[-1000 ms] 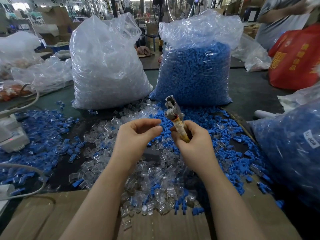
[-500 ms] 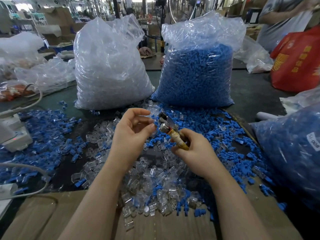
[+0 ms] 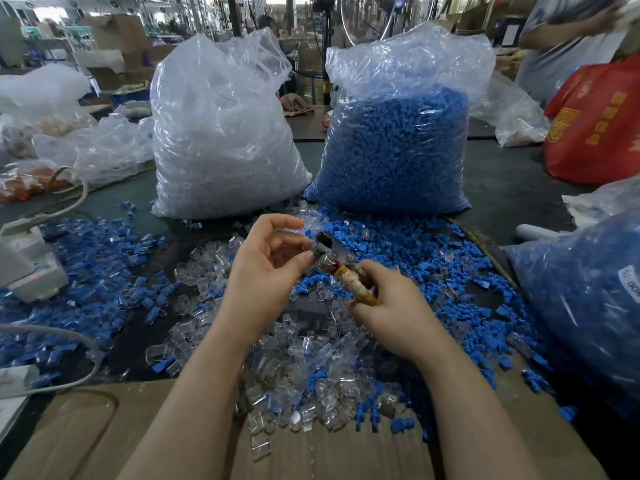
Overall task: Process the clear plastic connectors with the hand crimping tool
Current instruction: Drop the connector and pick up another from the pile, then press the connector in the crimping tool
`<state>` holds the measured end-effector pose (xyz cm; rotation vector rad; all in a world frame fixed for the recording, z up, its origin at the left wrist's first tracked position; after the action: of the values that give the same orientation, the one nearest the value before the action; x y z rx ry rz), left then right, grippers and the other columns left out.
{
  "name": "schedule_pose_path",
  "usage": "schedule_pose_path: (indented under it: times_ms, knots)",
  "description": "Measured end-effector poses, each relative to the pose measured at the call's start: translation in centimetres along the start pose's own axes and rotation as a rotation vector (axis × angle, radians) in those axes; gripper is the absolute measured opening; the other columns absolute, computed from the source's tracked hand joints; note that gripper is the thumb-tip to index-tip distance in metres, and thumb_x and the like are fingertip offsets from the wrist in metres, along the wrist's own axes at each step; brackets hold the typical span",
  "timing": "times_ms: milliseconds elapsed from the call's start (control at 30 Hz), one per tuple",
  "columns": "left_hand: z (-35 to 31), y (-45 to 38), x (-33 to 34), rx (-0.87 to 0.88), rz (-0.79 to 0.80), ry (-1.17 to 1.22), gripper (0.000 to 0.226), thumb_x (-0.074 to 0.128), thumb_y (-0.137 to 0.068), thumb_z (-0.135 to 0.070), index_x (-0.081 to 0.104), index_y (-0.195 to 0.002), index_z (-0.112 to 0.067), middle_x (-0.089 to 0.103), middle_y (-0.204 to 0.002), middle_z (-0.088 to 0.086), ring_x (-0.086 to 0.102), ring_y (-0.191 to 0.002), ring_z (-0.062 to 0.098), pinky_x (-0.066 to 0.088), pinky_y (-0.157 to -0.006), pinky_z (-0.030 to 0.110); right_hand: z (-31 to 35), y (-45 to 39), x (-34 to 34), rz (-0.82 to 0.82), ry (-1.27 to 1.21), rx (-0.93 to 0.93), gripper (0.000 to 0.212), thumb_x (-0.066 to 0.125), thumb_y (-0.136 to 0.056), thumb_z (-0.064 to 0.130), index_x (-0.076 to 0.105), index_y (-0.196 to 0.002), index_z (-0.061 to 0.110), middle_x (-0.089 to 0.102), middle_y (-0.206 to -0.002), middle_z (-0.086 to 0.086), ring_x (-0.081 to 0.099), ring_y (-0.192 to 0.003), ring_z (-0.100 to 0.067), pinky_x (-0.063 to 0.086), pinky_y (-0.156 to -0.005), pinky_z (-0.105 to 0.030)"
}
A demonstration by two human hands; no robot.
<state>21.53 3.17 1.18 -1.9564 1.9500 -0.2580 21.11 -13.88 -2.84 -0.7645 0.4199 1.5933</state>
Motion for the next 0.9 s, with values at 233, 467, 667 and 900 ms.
schedule_pose_path:
  times_ms: [233,467,667,900]
  knots:
    - [0.0,0.0,0.1,-0.002,0.017,0.051,0.039,0.065,-0.087,0.006,0.056,-0.109,-0.024,0.073,-0.090,-0.006,0.070,-0.090,0.007,0.054,-0.080,0.018,0.1,0.1,-0.2,-0.043,-0.001,-0.004,0.011,0.051,-0.066,0.021,0.048,-0.074,0.028,0.052,-0.064,0.003,0.049,-0.061,-0.020,0.038,-0.053,-0.036]
    - [0.1,0.1,0.1,-0.020,0.004,0.045,0.040,0.064,-0.088,0.008,0.055,-0.111,-0.024,0.073,-0.089,-0.008,0.069,-0.089,0.005,0.053,-0.078,0.017,0.1,0.2,-0.1,-0.054,0.062,-0.018,0.018,0.057,-0.073,0.013,0.048,-0.077,0.028,0.053,-0.064,0.003,0.050,-0.062,-0.018,0.038,-0.054,-0.036]
    - [0.7,0.1,-0.8,-0.157,-0.058,0.100,0.029,0.063,-0.089,0.001,0.067,-0.110,-0.020,0.074,-0.093,-0.001,0.071,-0.087,0.008,0.055,-0.077,0.017,0.5,0.2,-0.5,-0.111,0.110,-0.025,0.025,0.061,-0.076,0.020,0.042,-0.075,0.035,0.050,-0.065,0.009,0.046,-0.060,-0.010,0.028,-0.050,-0.031]
    - [5.5,0.9,-8.7,-0.472,-0.630,1.065,0.011,0.059,-0.094,-0.014,0.066,-0.086,-0.012,0.069,-0.069,-0.003,0.066,-0.062,0.005,0.057,-0.074,0.021,-0.3,0.3,-1.5,-0.236,0.068,0.032,0.017,0.062,-0.079,0.023,0.046,-0.079,0.030,0.054,-0.064,0.005,0.049,-0.058,-0.015,0.036,-0.049,-0.034]
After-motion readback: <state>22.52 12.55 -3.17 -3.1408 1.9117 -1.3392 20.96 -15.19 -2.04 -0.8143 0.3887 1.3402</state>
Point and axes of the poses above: each hand's wrist, its own y-axis away from the middle knuckle, its own x-axis out of the palm, z = x × y, the point moved 7 cm from there along -y, towards the middle knuckle
